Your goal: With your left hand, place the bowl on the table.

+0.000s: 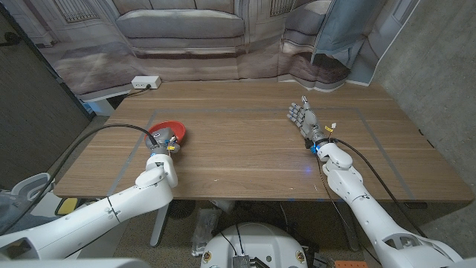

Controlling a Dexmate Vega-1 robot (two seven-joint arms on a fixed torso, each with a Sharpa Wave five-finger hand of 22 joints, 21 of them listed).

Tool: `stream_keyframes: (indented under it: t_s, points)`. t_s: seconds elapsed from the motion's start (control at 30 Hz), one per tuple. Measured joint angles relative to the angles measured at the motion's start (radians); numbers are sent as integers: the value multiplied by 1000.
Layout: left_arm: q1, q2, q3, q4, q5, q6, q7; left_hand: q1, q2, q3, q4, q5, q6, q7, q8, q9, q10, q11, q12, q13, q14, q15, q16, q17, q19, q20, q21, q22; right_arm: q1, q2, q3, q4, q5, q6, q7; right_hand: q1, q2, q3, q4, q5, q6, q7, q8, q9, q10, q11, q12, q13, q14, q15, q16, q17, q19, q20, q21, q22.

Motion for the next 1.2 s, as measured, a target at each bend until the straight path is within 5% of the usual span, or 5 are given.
stream_keyframes:
  t_s: [1.2]
  points:
    - [-46,19,30,-46,40,76,18,4,-3,6,6,0,51,-1,8,0,25,-14,-4,21,4,-12,-13,59,-18,-1,41,-3,-2,1,6,5,15,12,8,5,5,-4,-4,0,0,0,0,0,0,0,0,0,5,-2,0,0,9,2,-8,0]
